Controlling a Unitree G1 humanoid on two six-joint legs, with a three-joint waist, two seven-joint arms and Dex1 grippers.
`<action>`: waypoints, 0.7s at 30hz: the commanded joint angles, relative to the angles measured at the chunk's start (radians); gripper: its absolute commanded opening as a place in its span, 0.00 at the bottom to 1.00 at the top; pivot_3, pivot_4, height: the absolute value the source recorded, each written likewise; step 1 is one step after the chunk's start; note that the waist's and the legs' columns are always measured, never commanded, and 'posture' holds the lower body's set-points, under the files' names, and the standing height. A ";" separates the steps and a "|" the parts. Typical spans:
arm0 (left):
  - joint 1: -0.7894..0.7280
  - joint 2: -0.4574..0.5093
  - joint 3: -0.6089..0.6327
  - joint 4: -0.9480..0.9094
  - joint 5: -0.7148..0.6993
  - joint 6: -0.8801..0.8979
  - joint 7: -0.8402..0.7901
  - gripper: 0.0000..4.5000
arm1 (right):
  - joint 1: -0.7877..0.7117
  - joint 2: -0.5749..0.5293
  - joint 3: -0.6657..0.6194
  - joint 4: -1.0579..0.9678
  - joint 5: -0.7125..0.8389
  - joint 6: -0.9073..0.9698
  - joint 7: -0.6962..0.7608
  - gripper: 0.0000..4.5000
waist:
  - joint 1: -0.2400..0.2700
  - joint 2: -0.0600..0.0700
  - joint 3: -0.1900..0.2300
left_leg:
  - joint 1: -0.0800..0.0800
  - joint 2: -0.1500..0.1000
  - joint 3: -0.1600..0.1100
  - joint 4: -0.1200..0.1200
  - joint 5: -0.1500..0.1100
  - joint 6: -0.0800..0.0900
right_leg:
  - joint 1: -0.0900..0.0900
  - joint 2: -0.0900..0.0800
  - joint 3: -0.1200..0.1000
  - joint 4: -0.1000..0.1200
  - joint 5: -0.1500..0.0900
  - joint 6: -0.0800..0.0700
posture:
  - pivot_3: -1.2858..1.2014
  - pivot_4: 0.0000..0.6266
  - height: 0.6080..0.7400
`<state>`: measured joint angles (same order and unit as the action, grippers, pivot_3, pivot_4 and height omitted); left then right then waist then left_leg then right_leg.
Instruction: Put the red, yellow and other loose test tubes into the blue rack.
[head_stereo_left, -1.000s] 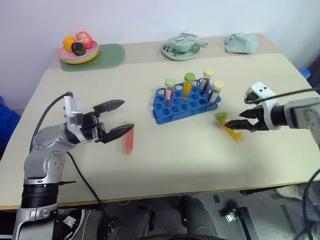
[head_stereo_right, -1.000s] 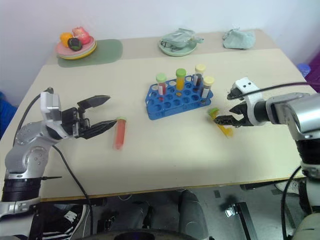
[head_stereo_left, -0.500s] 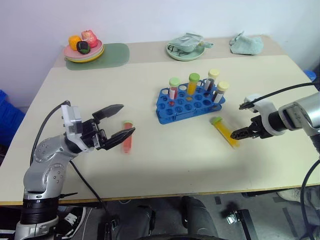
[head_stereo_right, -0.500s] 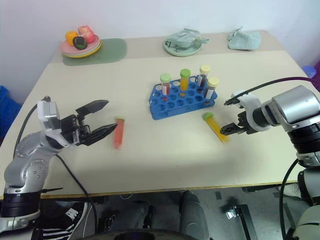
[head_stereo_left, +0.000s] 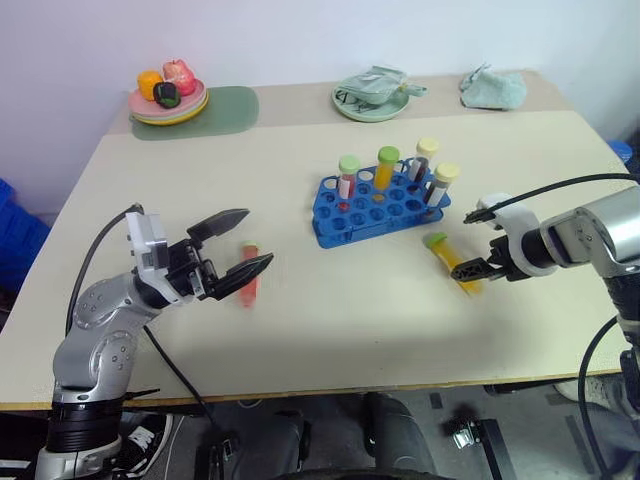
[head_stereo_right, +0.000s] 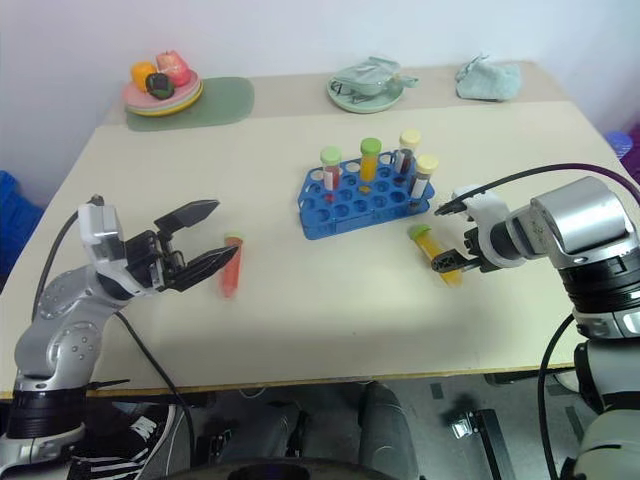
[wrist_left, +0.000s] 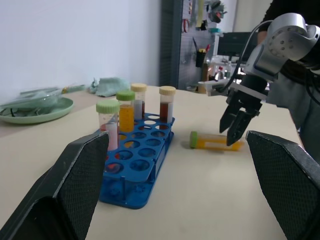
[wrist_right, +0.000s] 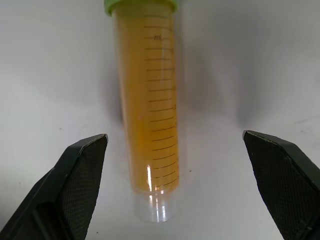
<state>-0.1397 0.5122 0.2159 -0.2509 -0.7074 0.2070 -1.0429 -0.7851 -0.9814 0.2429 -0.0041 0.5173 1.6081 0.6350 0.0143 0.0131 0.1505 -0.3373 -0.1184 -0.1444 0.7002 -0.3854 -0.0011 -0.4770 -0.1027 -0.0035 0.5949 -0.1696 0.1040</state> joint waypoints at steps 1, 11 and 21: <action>-0.013 0.006 0.011 -0.030 -0.011 -0.018 -0.003 1.00 | 0.023 -0.018 -0.028 -0.041 0.064 0.006 -0.025 0.98 | 0.000 0.000 0.000 | 0.000 0.000 0.000 0.000 0.000 0.000 | 0.000 0.000 0.000 0.000 0.000 0.000 | 0.52 0.24 1.00; 0.011 0.013 0.017 -0.048 -0.011 -0.016 -0.002 1.00 | 0.013 0.008 -0.025 -0.009 0.099 0.006 -0.110 0.98 | 0.000 -0.001 0.000 | 0.000 0.000 0.000 0.000 0.000 0.000 | 0.001 0.000 0.000 0.000 0.000 0.000 | 0.52 0.24 1.00; 0.021 0.018 0.021 -0.061 -0.012 -0.010 0.007 1.00 | 0.047 0.040 -0.024 -0.037 0.039 -0.028 -0.148 0.58 | -0.001 -0.004 -0.002 | 0.002 0.001 0.001 0.000 0.000 0.000 | 0.001 0.001 0.000 0.000 0.001 -0.001 | 0.52 0.24 1.00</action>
<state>-0.1200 0.5190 0.2176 -0.2801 -0.7077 0.2077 -1.0386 -0.7445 -0.9455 0.2285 -0.0151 0.5683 1.5989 0.4880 0.0135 0.0095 0.1484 -0.3358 -0.1177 -0.1436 0.7003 -0.3854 -0.0011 -0.4756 -0.1022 -0.0034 0.5945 -0.1687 0.1032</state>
